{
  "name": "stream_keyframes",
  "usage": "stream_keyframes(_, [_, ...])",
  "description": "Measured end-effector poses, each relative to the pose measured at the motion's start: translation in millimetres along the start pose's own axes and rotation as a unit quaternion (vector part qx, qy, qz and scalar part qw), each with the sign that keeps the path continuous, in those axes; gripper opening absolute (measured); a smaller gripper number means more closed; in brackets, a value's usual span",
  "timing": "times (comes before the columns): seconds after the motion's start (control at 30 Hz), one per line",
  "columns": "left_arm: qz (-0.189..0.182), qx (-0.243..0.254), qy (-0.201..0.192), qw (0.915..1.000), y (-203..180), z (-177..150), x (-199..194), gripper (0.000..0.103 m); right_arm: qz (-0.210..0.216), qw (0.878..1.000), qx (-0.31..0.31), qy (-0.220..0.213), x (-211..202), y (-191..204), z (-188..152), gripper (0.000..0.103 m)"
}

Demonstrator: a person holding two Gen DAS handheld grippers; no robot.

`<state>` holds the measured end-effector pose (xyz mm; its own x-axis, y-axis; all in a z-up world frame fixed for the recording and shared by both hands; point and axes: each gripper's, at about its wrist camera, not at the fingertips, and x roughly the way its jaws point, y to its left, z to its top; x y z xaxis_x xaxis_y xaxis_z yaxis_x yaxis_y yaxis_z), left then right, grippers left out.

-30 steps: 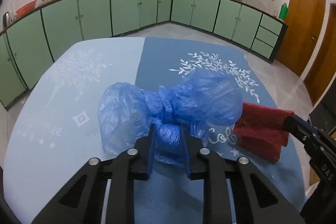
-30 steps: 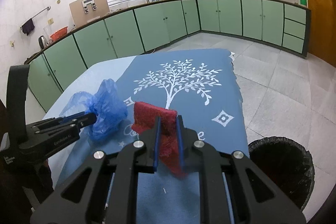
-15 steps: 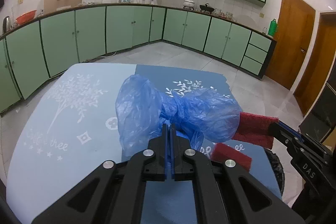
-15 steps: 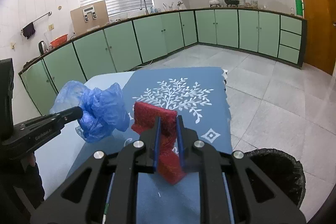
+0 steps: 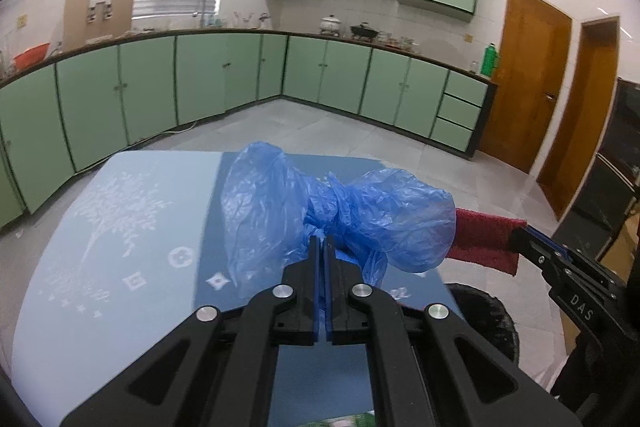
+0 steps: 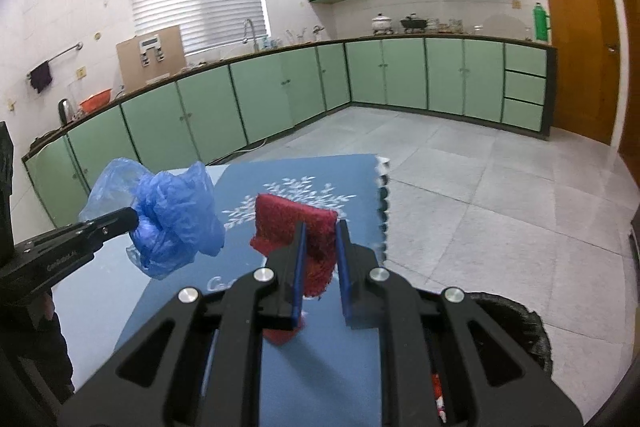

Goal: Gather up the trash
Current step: 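Carry the blue bags to the bin and release them with the left gripper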

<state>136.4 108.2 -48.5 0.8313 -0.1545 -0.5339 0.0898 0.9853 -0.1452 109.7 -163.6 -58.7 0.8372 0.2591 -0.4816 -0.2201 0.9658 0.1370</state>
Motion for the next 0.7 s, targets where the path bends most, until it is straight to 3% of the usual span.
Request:
stream_keyframes(0.3, [-0.061,0.036,0.01,0.9975,-67,3,18,0.002,-0.063,0.998,0.023,-0.01,-34,-59,-7,0.013])
stream_keyframes(0.7, [-0.118,0.081,0.033,0.9891,-152,-19,46,0.002,-0.14,0.989,0.056,-0.006,-61,-133,-36,0.013])
